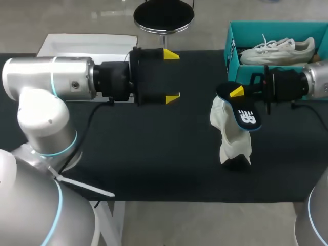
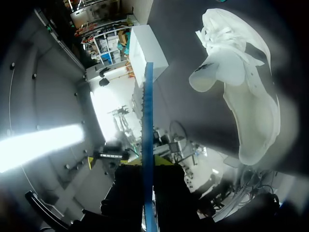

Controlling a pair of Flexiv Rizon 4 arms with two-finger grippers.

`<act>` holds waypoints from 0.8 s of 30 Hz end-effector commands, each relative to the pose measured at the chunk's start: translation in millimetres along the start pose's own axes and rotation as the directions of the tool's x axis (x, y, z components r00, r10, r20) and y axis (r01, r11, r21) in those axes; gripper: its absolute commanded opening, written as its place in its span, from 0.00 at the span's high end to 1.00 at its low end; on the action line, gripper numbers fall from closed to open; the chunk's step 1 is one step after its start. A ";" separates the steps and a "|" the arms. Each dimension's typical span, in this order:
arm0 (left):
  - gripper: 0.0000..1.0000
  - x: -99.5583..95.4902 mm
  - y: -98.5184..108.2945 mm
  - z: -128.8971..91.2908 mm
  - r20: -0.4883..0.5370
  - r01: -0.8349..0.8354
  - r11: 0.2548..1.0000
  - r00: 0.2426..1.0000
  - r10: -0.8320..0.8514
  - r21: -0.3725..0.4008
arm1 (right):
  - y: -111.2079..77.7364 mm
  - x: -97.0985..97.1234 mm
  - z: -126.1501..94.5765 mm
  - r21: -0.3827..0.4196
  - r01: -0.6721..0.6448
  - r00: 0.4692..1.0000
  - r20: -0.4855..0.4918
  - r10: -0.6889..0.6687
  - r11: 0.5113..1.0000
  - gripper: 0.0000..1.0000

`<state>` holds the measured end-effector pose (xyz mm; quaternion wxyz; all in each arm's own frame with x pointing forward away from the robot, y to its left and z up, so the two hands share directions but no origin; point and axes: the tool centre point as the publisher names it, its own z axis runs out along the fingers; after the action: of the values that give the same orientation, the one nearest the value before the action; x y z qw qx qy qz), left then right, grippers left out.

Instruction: Take the shoe out of the shoebox, open the shoe tongue, remove and reinsert the insole, then place the shoe into the shoebox

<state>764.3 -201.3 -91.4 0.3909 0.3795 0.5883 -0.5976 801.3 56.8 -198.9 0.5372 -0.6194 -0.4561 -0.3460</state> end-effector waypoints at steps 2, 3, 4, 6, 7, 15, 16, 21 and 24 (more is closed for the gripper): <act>0.00 3.0 5.0 60.2 0.010 -0.022 0.999 1.000 0.022 -0.026 | 0.7 0.1 1.5 -0.001 -0.001 1.000 0.001 0.001 1.000 1.00; 0.00 3.1 6.5 68.2 0.006 -0.037 0.999 0.999 0.037 -0.009 | 0.7 0.1 1.5 -0.001 -0.001 1.000 0.001 0.001 1.000 1.00; 0.00 3.3 8.3 76.0 0.003 -0.050 0.999 0.999 0.050 0.002 | 0.7 0.1 1.5 -0.001 -0.001 1.000 0.001 0.001 1.000 1.00; 0.00 2.5 12.6 91.2 0.007 -0.061 0.998 0.998 0.061 0.003 | 0.7 0.1 1.5 -0.001 -0.001 1.000 0.001 0.001 1.000 1.00; 0.00 2.2 14.1 99.8 0.004 -0.077 0.997 0.997 0.077 0.012 | 0.7 0.1 1.5 -0.001 -0.001 1.000 0.001 0.001 1.000 1.00; 0.00 13.3 17.6 144.6 -0.052 -0.189 0.982 0.980 0.190 0.023 | 0.7 0.1 1.5 -0.001 -0.001 1.000 0.001 0.001 1.000 1.00; 0.00 16.1 18.8 149.0 -0.053 -0.190 0.982 0.980 0.191 0.023 | 0.7 0.1 1.5 -0.001 -0.001 1.000 0.001 0.001 1.000 1.00; 0.00 28.8 26.7 161.5 -0.071 -0.235 0.972 0.969 0.236 0.024 | 0.7 0.1 1.5 -0.001 -0.001 1.000 0.001 0.001 1.000 1.00; 0.00 35.3 32.9 162.0 -0.068 -0.231 0.973 0.970 0.232 0.017 | 0.7 0.1 1.5 -0.001 -0.001 1.000 0.001 0.001 1.000 1.00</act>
<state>778.8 -323.2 -125.4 0.4307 0.4709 0.5530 -0.5357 801.3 56.9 -198.9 0.5372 -0.6194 -0.4561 -0.3461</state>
